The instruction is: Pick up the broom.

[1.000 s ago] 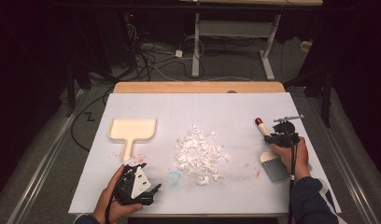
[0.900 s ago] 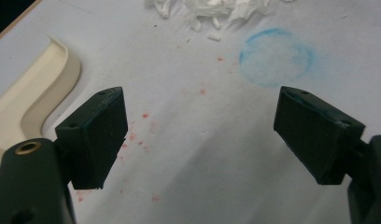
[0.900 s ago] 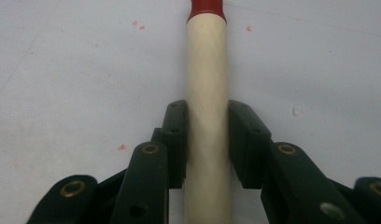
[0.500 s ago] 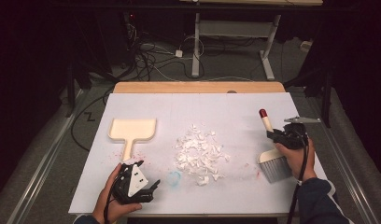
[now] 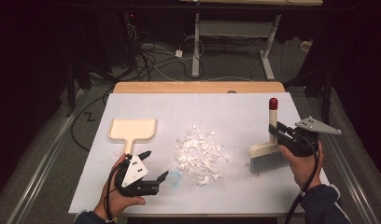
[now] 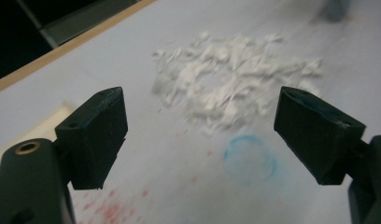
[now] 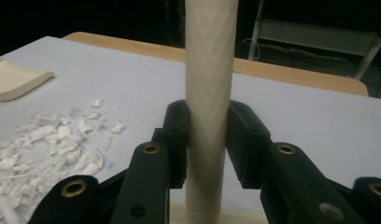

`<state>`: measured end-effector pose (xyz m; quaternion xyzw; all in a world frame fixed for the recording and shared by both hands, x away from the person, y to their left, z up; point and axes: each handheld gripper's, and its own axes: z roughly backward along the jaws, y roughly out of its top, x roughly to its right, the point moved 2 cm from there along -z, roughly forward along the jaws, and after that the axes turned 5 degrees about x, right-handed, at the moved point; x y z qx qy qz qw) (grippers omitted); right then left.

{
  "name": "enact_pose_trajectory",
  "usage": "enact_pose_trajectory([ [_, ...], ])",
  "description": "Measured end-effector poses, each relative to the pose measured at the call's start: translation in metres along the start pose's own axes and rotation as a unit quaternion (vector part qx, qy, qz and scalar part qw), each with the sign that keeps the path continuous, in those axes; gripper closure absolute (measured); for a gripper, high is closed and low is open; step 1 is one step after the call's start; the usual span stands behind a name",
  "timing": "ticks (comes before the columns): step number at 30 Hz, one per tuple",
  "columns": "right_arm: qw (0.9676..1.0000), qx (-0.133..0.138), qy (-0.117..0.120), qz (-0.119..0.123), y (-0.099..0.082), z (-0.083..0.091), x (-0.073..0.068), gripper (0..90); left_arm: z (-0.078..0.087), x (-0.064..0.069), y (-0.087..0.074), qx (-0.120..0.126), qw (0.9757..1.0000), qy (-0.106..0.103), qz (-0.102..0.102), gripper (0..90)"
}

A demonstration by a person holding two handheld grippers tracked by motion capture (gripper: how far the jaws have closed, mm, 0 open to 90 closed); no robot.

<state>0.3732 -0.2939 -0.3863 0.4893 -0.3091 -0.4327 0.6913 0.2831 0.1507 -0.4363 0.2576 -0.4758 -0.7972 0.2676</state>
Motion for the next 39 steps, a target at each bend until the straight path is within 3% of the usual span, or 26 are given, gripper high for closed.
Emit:
enact_pose_trajectory([
  [2,1.0,0.006,0.007,0.001,0.003,0.003,-0.006,71.2,-0.014,0.009,0.02,0.01,0.9998,-0.018,-0.007,17.1],
  [4,0.9999,0.008,0.009,0.005,0.005,0.004,-0.009,71.2,-0.02,0.013,0.027,0.018,0.9995,-0.023,-0.012,17.5],
  [7,0.9991,0.037,0.018,0.014,0.015,0.013,-0.026,71.2,-0.04,0.031,0.049,0.027,0.9981,-0.053,-0.017,18.2],
  [9,0.9978,0.05,0.029,0.03,0.021,0.02,-0.038,71.2,-0.057,0.05,0.069,0.039,0.9951,-0.09,-0.009,19.3],
  [11,0.9966,0.059,0.043,0.039,0.025,0.026,-0.052,71.1,-0.062,0.058,0.075,0.042,0.9943,-0.098,-0.01,19.5],
  [12,0.9961,0.052,0.054,0.047,0.026,0.027,-0.059,71.1,-0.073,0.071,0.085,0.047,0.9921,-0.116,-0.005,20.2],
  [13,0.9958,0.058,0.057,0.041,0.025,0.028,-0.065,71.1,-0.073,0.071,0.085,0.047,0.9921,-0.116,-0.005,20.6],
  [14,0.9952,0.059,0.061,0.049,0.025,0.03,-0.072,71.1,-0.083,0.084,0.09,0.047,0.9903,-0.131,0.004,21.0],
  [15,0.9942,0.047,0.072,0.064,0.024,0.029,-0.079,71.0,-0.088,0.091,0.092,0.046,0.99,-0.133,0.005,21.9],
  [16,0.9942,0.047,0.072,0.064,0.024,0.029,-0.079,71.0,-0.088,0.091,0.092,0.046,0.99,-0.133,0.005,23.6],
  [17,0.9923,0.048,0.089,0.072,0.021,0.029,-0.094,71.1,-0.099,0.1,0.09,0.038,0.9895,-0.139,0.015,26.4],
  [19,0.991,0.039,0.1,0.08,0.02,0.028,-0.098,71.0,-0.105,0.104,0.087,0.031,0.9894,-0.14,0.021,28.8],
  [20,0.9886,0.044,0.116,0.085,0.017,0.029,-0.112,71.0,-0.11,0.106,0.081,0.029,0.9882,-0.146,0.035,33.3],
  [22,0.9865,0.038,0.129,0.093,0.016,0.03,-0.121,71.0,-0.111,0.104,0.074,0.028,0.9873,-0.148,0.051,40.9],
  [24,0.9844,0.038,0.141,0.098,0.015,0.032,-0.128,70.9,-0.111,0.099,0.068,0.03,0.9836,-0.165,0.066,53.7],
  [26,0.9839,0.044,0.14,0.102,0.015,0.035,-0.133,70.7,-0.109,0.096,0.067,0.034,0.9838,-0.163,0.065,62.8],
  [28,0.9827,0.05,0.145,0.103,0.016,0.037,-0.134,70.4,-0.105,0.091,0.068,0.037,0.9812,-0.177,0.069,64.1],
  [30,0.9797,0.064,0.16,0.103,0.018,0.039,-0.133,68.7,-0.099,0.085,0.07,0.036,0.9811,-0.179,0.063,64.6],
  [31,0.9797,0.064,0.16,0.103,0.018,0.039,-0.133,68.7,-0.099,0.085,0.07,0.036,0.9811,-0.179,0.063,64.6],
  [32,0.9764,0.073,0.169,0.113,0.02,0.04,-0.132,58.8,-0.096,0.081,0.07,0.035,0.9803,-0.184,0.063,64.6],
  [33,0.9764,0.073,0.169,0.113,0.02,0.04,-0.132,58.8,-0.093,0.077,0.069,0.035,0.9801,-0.186,0.061,64.6],
  [35,0.97,0.063,0.194,0.132,0.021,0.04,-0.127,50.4,-0.084,0.067,0.069,0.031,0.9802,-0.19,0.045,64.7],
  [36,0.97,0.063,0.194,0.132,0.021,0.04,-0.127,50.4,-0.084,0.067,0.069,0.031,0.9802,-0.19,0.045,64.7],
  [37,0.9626,0.059,0.217,0.152,0.02,0.04,-0.122,47.8,-0.08,0.062,0.069,0.022,0.9788,-0.202,0.03,64.7],
  [38,0.9626,0.059,0.217,0.152,0.02,0.04,-0.122,47.8,-0.077,0.06,0.069,0.018,0.979,-0.202,0.021,64.7],
  [39,0.9552,0.05,0.239,0.167,0.019,0.039,-0.121,46.9,-0.073,0.057,0.068,0.012,0.9786,-0.205,0.005,64.7],
])
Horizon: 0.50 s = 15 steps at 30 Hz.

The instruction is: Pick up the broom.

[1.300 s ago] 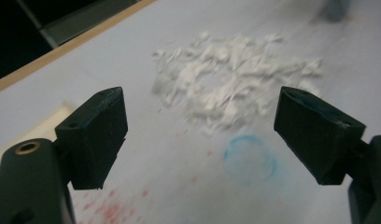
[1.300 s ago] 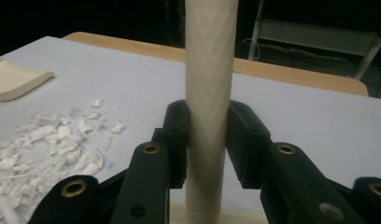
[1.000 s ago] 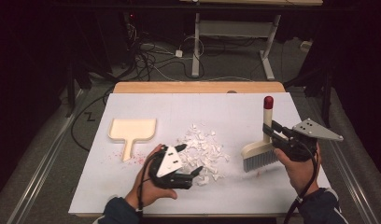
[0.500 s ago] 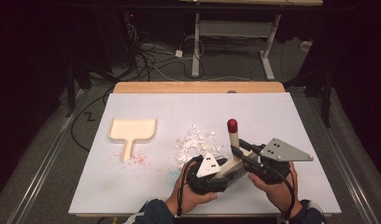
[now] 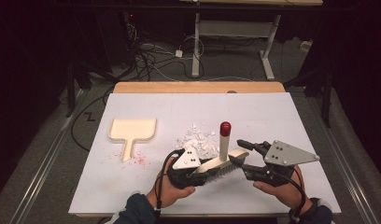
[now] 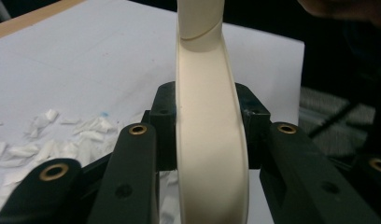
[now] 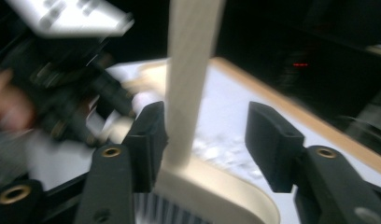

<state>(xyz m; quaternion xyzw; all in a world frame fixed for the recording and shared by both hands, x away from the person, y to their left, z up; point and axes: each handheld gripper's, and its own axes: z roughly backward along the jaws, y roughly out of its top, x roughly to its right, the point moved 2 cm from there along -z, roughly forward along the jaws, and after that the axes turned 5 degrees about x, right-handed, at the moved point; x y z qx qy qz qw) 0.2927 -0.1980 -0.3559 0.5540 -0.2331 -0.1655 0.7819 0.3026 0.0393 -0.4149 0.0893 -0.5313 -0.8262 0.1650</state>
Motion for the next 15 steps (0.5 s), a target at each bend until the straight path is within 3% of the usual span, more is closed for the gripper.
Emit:
enact_pose_trajectory([
  [1,0.9997,-0.005,0.002,0.022,-0.004,0.001,0.001,46.3,0.004,-0.001,-0.001,-0.009,0.9999,-0.006,-0.008,64.7],
  [2,0.9993,-0.015,0.022,0.026,-0.007,0.0,0.001,43.8,0.007,-0.001,-0.001,-0.013,0.9998,-0.006,-0.016,64.7],
  [3,0.9972,-0.041,0.051,0.035,-0.014,-0.003,0.002,39.9,0.01,-0.001,-0.002,-0.017,0.9995,-0.011,-0.025,64.7],
  [5,0.9967,-0.048,0.053,0.038,-0.016,-0.005,0.002,39.0,0.015,0.001,-0.003,-0.027,0.9983,-0.029,-0.043,64.7],
  [8,0.9921,-0.071,0.098,0.033,-0.025,-0.016,-0.001,37.4,0.017,0.007,-0.004,-0.038,0.9955,-0.05,-0.071,64.6],
  [9,0.9921,-0.071,0.098,0.033,-0.025,-0.016,-0.001,37.4,0.017,0.01,-0.003,-0.04,0.9936,-0.066,-0.082,64.6],
  [10,0.9853,-0.087,0.144,0.031,-0.029,-0.022,-0.008,35.5,0.015,0.015,-0.003,-0.043,0.9917,-0.08,-0.092,64.6],
  [12,0.9796,-0.096,0.173,0.035,-0.032,-0.026,-0.013,37.3,0.014,0.017,-0.002,-0.046,0.9904,-0.088,-0.097,64.6],
  [13,0.9759,-0.104,0.188,0.037,-0.034,-0.029,-0.016,39.7,0.012,0.02,-0.003,-0.052,0.9884,-0.099,-0.103,64.6],
  [14,0.9734,-0.107,0.199,0.036,-0.035,-0.03,-0.017,45.3,0.011,0.021,-0.004,-0.054,0.988,-0.1,-0.104,64.5],
  [15,0.9734,-0.107,0.199,0.036,-0.035,-0.03,-0.017,45.3,0.011,0.021,-0.004,-0.054,0.988,-0.1,-0.104,64.5],
])
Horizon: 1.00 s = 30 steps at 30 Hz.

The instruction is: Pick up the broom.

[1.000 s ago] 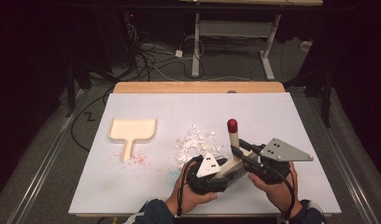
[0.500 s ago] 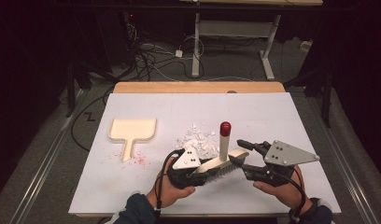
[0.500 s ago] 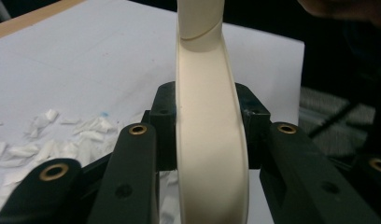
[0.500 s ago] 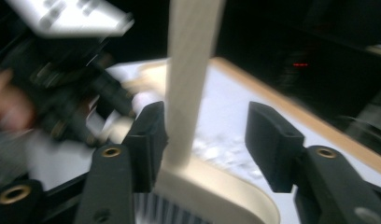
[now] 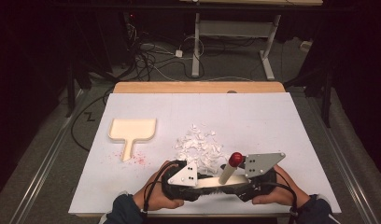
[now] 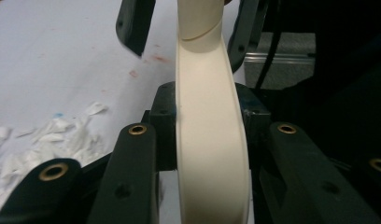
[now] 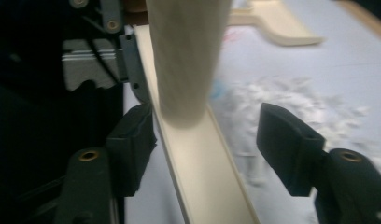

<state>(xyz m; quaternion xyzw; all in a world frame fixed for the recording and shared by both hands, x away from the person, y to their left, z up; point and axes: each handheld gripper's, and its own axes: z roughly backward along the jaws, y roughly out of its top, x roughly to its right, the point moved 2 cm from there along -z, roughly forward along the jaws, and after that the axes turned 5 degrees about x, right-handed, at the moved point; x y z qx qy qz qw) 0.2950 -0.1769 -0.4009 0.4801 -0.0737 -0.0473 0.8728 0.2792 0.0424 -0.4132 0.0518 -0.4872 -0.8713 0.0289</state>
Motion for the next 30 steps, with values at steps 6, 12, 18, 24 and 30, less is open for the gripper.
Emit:
enact_pose_trajectory([
  [6,0.999,0.001,0.044,-0.009,-0.007,-0.007,0.0,60.8,0.003,-0.005,-0.004,0.01,0.9998,-0.015,0.009,63.8],
  [12,0.9983,-0.001,0.058,-0.007,-0.006,-0.006,-0.002,67.7,0.006,-0.008,-0.005,0.024,0.9994,-0.018,0.015,58.2],
  [18,0.9993,-0.022,0.029,-0.003,-0.007,-0.007,0.0,67.9,0.013,-0.009,-0.006,0.025,0.9991,0.034,0.002,43.9],
  [24,0.9992,-0.021,-0.027,-0.023,-0.008,0.001,0.012,68.0,0.029,-0.008,-0.02,0.022,0.9877,0.155,-0.002,20.7],
  [30,0.9956,-0.015,-0.076,-0.053,-0.007,0.014,0.022,67.9,0.057,-0.01,-0.051,0.01,0.967,0.253,0.031,17.1],
])
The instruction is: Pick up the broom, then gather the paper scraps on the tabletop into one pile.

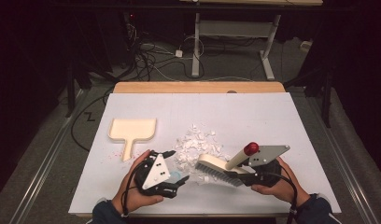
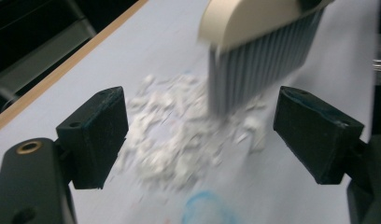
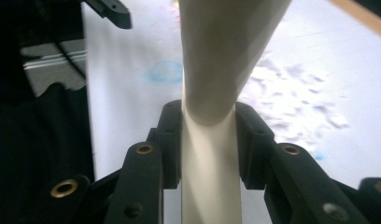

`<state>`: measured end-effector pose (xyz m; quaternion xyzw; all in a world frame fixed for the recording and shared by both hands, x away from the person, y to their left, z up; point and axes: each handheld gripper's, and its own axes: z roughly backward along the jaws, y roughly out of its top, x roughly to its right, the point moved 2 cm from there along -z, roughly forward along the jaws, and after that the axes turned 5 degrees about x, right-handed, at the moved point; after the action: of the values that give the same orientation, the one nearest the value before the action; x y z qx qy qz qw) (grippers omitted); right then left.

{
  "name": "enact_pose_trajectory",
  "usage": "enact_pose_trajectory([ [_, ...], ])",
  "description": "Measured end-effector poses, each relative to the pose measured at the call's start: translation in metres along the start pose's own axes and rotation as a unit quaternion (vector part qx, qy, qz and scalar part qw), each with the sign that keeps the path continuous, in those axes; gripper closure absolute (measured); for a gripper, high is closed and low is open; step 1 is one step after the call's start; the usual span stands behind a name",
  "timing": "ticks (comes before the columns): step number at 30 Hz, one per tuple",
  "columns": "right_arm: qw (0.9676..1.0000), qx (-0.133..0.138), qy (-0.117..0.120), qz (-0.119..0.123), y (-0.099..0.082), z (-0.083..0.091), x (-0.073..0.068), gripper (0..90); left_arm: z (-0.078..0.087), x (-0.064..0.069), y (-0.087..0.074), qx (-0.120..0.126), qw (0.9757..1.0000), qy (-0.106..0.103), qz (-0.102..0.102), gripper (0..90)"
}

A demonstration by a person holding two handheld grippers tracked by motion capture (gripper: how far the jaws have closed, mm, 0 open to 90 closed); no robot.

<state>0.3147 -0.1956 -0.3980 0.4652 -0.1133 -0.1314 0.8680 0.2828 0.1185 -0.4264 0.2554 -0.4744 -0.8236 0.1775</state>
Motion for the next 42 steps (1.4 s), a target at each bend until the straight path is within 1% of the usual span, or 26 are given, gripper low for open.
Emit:
enact_pose_trajectory([
  [1,0.9999,-0.003,-0.006,-0.009,0.0,0.001,0.003,67.9,0.0,0.0,0.0,0.0,1.0,0.0,0.0,17.1],
  [2,0.9999,-0.003,-0.006,-0.009,0.0,0.001,0.003,67.9,0.004,-0.003,-0.006,-0.002,0.9999,0.01,0.005,17.1],
  [3,0.999,-0.005,-0.026,-0.037,0.0,0.005,0.009,67.9,0.009,-0.007,-0.014,-0.003,0.9997,0.021,0.008,17.1],
  [4,0.9985,-0.003,-0.032,-0.044,-0.001,0.006,0.01,67.9,0.012,-0.009,-0.02,-0.004,0.9996,0.027,0.012,17.1],
  [5,0.9985,-0.003,-0.032,-0.044,-0.001,0.006,0.01,67.9,0.015,-0.011,-0.029,-0.01,0.999,0.038,0.019,17.1],
  [6,0.9974,-0.001,-0.044,-0.058,-0.002,0.009,0.017,67.9,0.017,-0.014,-0.037,-0.016,0.9985,0.048,0.023,17.1],
  [8,0.9972,-0.001,-0.046,-0.058,-0.002,0.01,0.019,67.9,0.019,-0.017,-0.049,-0.031,0.9973,0.059,0.031,17.1],
  [10,0.9956,0.006,-0.062,-0.07,-0.001,0.016,0.025,67.9,0.021,-0.021,-0.063,-0.047,0.9952,0.075,0.042,17.0],
  [13,0.9949,0.009,-0.069,-0.073,-0.001,0.019,0.029,68.0,0.026,-0.022,-0.071,-0.055,0.9933,0.085,0.057,17.0],
  [15,0.9938,0.009,-0.076,-0.081,-0.002,0.022,0.032,68.0,0.031,-0.02,-0.072,-0.057,0.9925,0.093,0.054,17.0],
  [20,0.9925,0.013,-0.092,-0.08,-0.002,0.026,0.036,67.9,0.033,-0.017,-0.073,-0.059,0.9928,0.09,0.053,17.0],
  [23,0.9925,0.014,-0.095,-0.076,-0.002,0.027,0.038,67.9,0.032,-0.016,-0.074,-0.062,0.993,0.086,0.051,17.0],
  [24,0.9913,0.012,-0.105,-0.078,-0.003,0.028,0.041,67.9,0.032,-0.016,-0.074,-0.063,0.9932,0.084,0.051,17.0],
  [25,0.9913,0.012,-0.105,-0.078,-0.003,0.028,0.041,67.9,0.031,-0.015,-0.075,-0.063,0.9935,0.081,0.05,17.0],
  [26,0.9901,0.007,-0.12,-0.073,-0.005,0.029,0.045,68.0,0.03,-0.015,-0.075,-0.067,0.9936,0.079,0.047,16.6],
  [28,0.9894,0.003,-0.127,-0.071,-0.005,0.03,0.046,68.0,0.029,-0.014,-0.076,-0.07,0.9936,0.078,0.044,16.5],
  [29,0.9881,-0.007,-0.141,-0.059,-0.006,0.03,0.048,68.0,0.029,-0.013,-0.076,-0.07,0.9936,0.076,0.045,16.4],
  [31,0.9854,-0.013,-0.161,-0.054,-0.007,0.03,0.051,68.0,0.029,-0.013,-0.076,-0.072,0.9936,0.076,0.044,16.4],
  [32,0.9854,-0.013,-0.161,-0.054,-0.007,0.03,0.051,68.0,0.029,-0.013,-0.076,-0.071,0.9937,0.075,0.043,16.4],
  [35,0.9784,-0.038,-0.2,-0.034,-0.009,0.024,0.061,68.0,0.029,-0.014,-0.076,-0.071,0.9938,0.074,0.043,16.3],
  [36,0.9784,-0.038,-0.2,-0.034,-0.009,0.024,0.061,68.0,0.029,-0.014,-0.077,-0.07,0.9937,0.074,0.046,16.3],
  [38,0.977,-0.039,-0.207,-0.034,-0.009,0.021,0.068,68.0,0.029,-0.015,-0.078,-0.074,0.9931,0.076,0.05,16.3],
  [39,0.9748,-0.042,-0.216,-0.036,-0.009,0.016,0.079,68.0,0.029,-0.016,-0.079,-0.076,0.9927,0.077,0.053,16.3],
  [40,0.9748,-0.042,-0.216,-0.036,-0.009,0.016,0.079,68.0,0.029,-0.016,-0.079,-0.077,0.9925,0.078,0.054,16.3],
  [41,0.9727,-0.046,-0.225,-0.032,-0.009,0.013,0.084,68.0,0.029,-0.016,-0.08,-0.078,0.9922,0.079,0.057,16.3],
  [42,0.9698,-0.056,-0.235,-0.031,-0.01,0.005,0.094,68.0,0.028,-0.016,-0.08,-0.079,0.992,0.079,0.059,16.3],
])
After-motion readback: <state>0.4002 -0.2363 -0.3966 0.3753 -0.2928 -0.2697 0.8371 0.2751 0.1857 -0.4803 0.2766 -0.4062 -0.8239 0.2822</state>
